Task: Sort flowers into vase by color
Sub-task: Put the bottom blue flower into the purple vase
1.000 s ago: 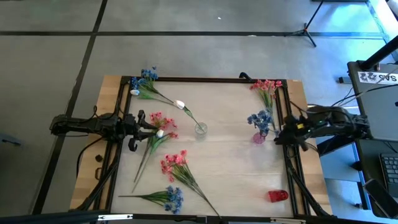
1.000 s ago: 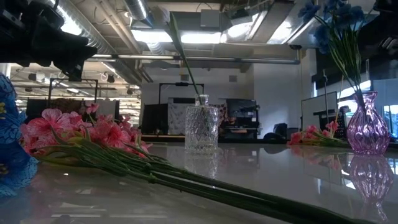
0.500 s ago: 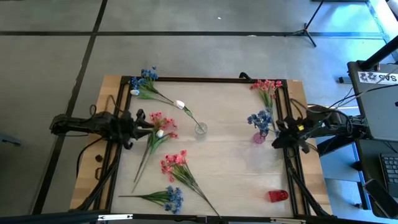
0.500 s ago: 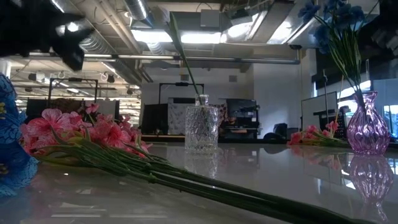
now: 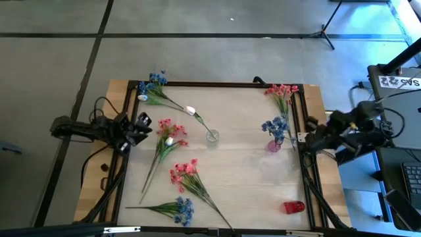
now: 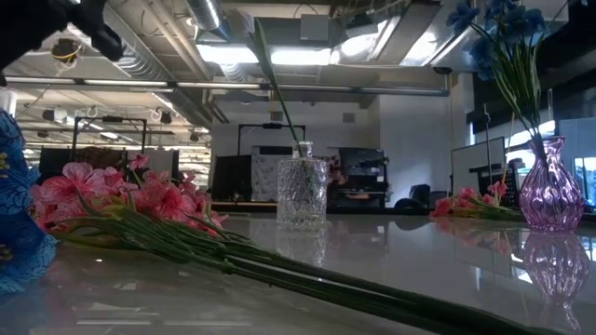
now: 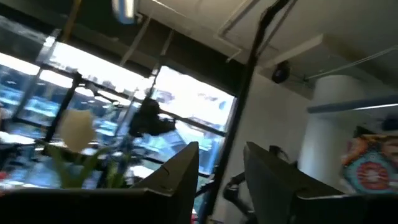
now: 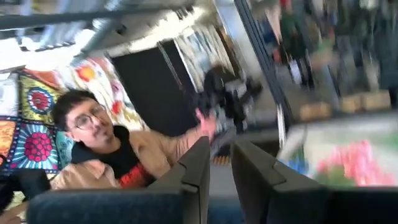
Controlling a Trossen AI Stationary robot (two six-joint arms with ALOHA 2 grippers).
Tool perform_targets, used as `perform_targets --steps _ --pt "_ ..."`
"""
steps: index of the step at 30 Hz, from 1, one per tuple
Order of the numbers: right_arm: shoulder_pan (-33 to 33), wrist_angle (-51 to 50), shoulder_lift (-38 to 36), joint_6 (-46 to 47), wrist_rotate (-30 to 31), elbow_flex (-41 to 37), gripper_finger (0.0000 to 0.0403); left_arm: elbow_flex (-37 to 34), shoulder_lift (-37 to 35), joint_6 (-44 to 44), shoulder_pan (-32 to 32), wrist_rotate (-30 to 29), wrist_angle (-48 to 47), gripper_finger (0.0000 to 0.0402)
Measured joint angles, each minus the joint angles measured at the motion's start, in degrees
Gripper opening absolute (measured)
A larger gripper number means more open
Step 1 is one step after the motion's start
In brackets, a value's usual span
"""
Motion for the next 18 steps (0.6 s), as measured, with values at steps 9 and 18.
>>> perform_targets --steps 9,18 --pt "-0.02 5.1 4.14 -13.87 12.54 4.17 0.0064 0.45 26.98 6.42 -15.05 -3.26 23.01 0.0124" --pt "-0.02 13.87 10.61 -23.06 15.82 4.33 0.0064 15.24 55.47 6.11 -26.85 -6.1 21.71 0.0124"
